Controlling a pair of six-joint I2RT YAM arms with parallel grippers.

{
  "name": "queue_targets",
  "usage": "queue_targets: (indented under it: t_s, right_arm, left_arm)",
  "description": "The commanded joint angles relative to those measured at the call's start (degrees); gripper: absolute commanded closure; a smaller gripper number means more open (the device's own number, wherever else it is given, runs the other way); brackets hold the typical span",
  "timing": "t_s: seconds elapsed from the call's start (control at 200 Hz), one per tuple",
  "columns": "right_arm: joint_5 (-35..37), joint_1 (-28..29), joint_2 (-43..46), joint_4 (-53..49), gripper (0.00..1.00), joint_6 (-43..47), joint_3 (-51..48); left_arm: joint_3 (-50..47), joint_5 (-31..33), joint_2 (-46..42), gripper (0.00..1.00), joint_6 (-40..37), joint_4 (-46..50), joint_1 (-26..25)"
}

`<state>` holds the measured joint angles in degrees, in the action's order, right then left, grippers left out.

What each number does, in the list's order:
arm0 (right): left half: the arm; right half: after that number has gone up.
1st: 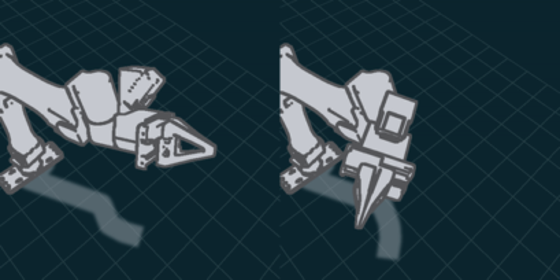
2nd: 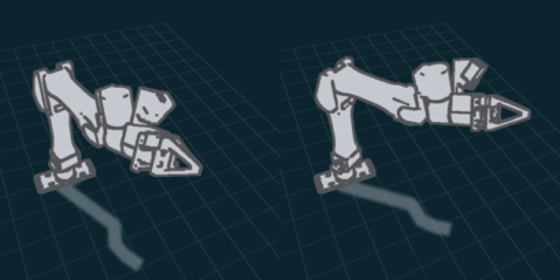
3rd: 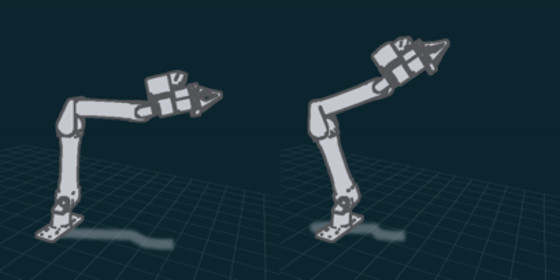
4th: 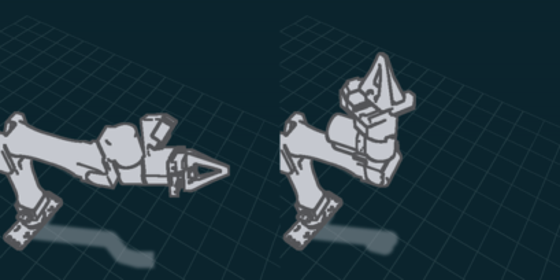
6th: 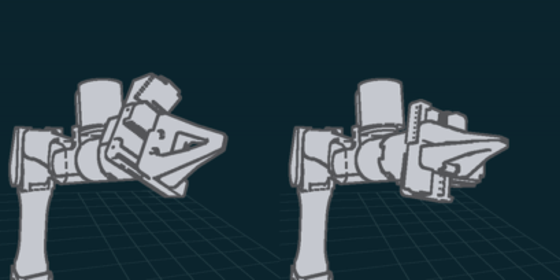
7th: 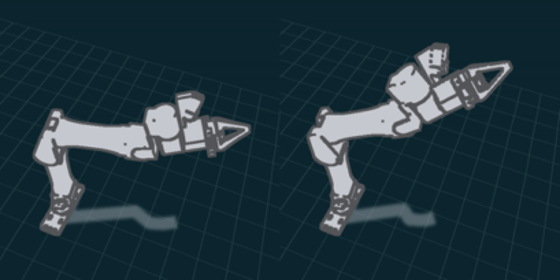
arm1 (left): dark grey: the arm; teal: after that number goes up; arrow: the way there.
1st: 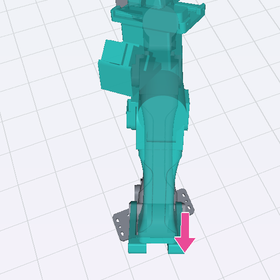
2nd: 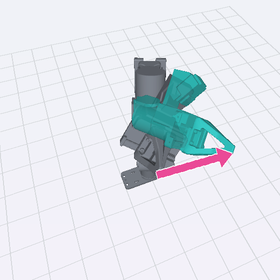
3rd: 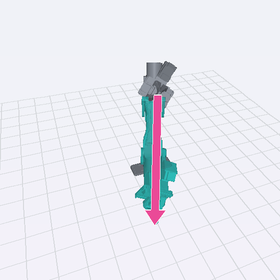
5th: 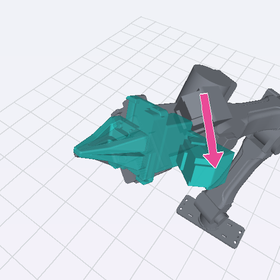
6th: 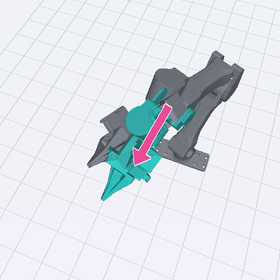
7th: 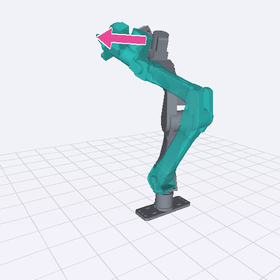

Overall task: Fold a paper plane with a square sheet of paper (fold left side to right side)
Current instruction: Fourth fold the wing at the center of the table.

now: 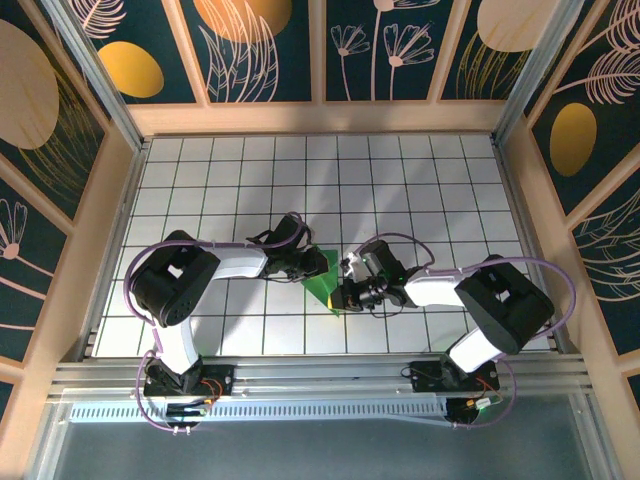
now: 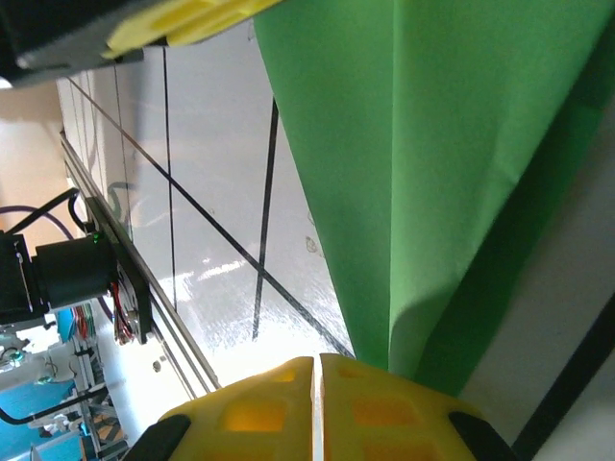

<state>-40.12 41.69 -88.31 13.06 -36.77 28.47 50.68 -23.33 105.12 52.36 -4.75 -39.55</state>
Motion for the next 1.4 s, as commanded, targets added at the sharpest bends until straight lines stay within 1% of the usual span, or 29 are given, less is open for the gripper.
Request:
queue_targets:
  t_s: [0.0, 1.396]
  right_arm:
    - [0.8, 0.8, -0.9, -1.0, 0.89, -0.1, -0.8]
    - [3.2, 1.8, -1.2, -3.0, 0.89, 0.1, -2.0]
  left_arm:
    - [-0.7, 2.5, 1.6, 0.80, -0.2, 4.8, -0.1]
    - [-0.6, 2.5, 1.8, 0.81, -0.1, 4.8, -0.1]
